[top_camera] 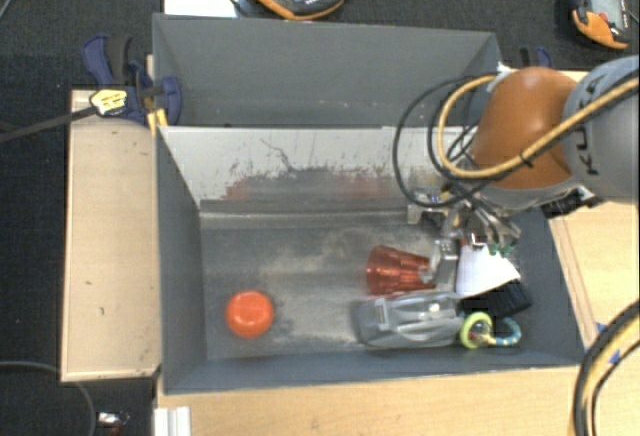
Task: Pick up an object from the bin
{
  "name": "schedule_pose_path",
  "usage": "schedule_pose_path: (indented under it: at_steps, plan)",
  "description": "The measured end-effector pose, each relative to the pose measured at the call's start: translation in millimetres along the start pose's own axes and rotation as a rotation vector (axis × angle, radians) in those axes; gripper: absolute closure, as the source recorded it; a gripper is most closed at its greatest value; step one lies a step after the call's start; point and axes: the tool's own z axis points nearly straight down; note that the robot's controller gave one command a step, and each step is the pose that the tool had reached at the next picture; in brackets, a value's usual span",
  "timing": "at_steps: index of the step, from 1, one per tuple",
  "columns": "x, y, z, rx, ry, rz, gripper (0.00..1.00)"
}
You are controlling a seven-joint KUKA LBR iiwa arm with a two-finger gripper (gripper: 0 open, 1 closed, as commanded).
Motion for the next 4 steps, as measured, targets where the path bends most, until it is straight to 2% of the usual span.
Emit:
schedule_pose_path:
  at_steps: [1, 2, 3, 4]
  plan:
    - [-2.0, 0, -4, 0.001, -0.008, -0.002, 0.00]
    - [-16.5, 21, 61, 0.000, -0.006, 0.042, 0.00]
    - [-20.4, 26, 14, 0.002, -0.020, 0.013, 0.00]
    - [-12.5, 100, 31, -0.001, -0.006, 0.096, 0.00]
